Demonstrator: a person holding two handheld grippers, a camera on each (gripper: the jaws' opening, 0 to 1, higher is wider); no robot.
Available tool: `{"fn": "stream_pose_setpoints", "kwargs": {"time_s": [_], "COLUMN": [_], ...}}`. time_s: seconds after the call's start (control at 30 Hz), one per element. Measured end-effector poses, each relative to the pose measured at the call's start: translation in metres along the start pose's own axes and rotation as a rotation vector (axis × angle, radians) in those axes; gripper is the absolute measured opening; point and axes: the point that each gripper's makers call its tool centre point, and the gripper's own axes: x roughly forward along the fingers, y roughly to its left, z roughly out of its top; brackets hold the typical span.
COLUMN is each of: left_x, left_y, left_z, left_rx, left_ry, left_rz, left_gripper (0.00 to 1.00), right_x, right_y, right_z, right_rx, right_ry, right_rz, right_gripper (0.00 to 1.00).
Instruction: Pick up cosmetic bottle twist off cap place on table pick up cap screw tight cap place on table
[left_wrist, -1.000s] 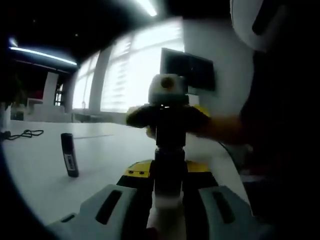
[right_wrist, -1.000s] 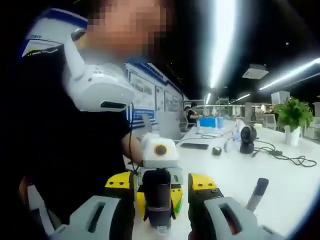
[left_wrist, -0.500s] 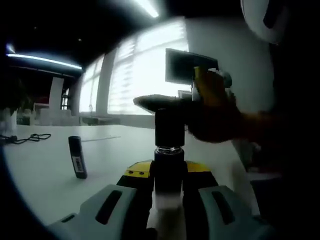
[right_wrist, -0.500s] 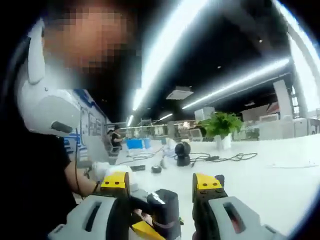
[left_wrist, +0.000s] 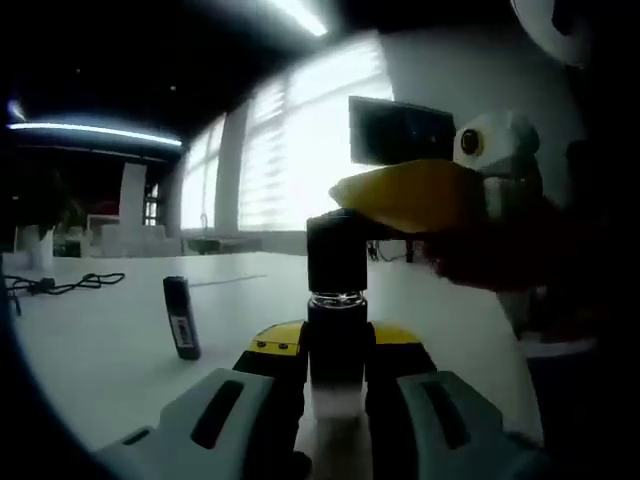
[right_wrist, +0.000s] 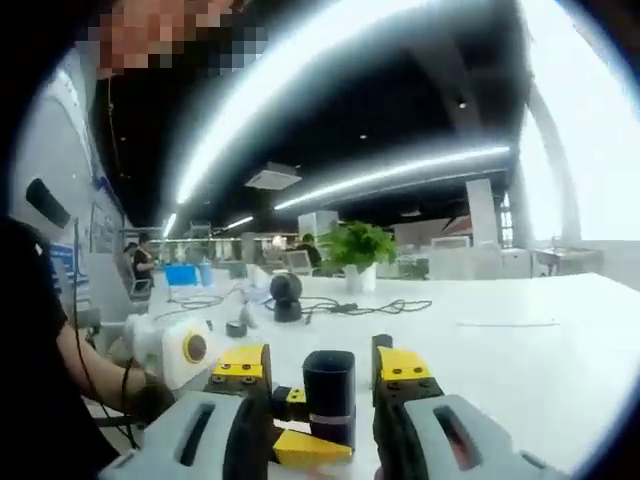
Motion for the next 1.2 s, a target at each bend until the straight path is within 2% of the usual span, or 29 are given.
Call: {"fn": "stream_pose_setpoints", "kwargs": {"time_s": [0.1,0.2,0.37,0.43,0.53,0.77,1.2], "left_x": [0.000,0.000,0.000,0.000,0.000,-0.001,-0.001], "left_y": [0.001,0.001,0.001,0.001,0.001,0.001,0.001], "left_z": [0.000,0.000,0.000,0.000,0.000,0.000,-0.001], "left_rx": [0.000,0.005,0.003,0.002,0.001,0.008,0.005], "left_ry": [0.000,0.000,-0.001,-0.001,-0.002,-0.001,-0.001], "left_rz": [0.006,0.007,0.007,0.007,0.007,0.005,0.008], "left_gripper": [0.12,0.12,0.12,0.12,0.12,0.12,0.12], "right_x": [0.003,0.008,0.012,0.012,0.012,0.010,0.009], "right_y": [-0.007,-0.007,-0.006,-0.006,-0.005,-0.006,-0.005], "right_z": [-0.009,-0.014,-0.021,-0.021,-0.020,-0.018,-0.002], "right_rx": [-0.024,0.023,0.006,0.009,-0.033,-0.021,-0.034], "right_ry": [0.019,0.009,0.023,0.022,0.021,0.016,-0.033], "right_rz": [-0.061,-0.073,-0.073,-0.073,-0.066,-0.063,-0.053], "right_gripper": [0.29,0.28,0.21,0.15,0.15,0.15,0.15]}}
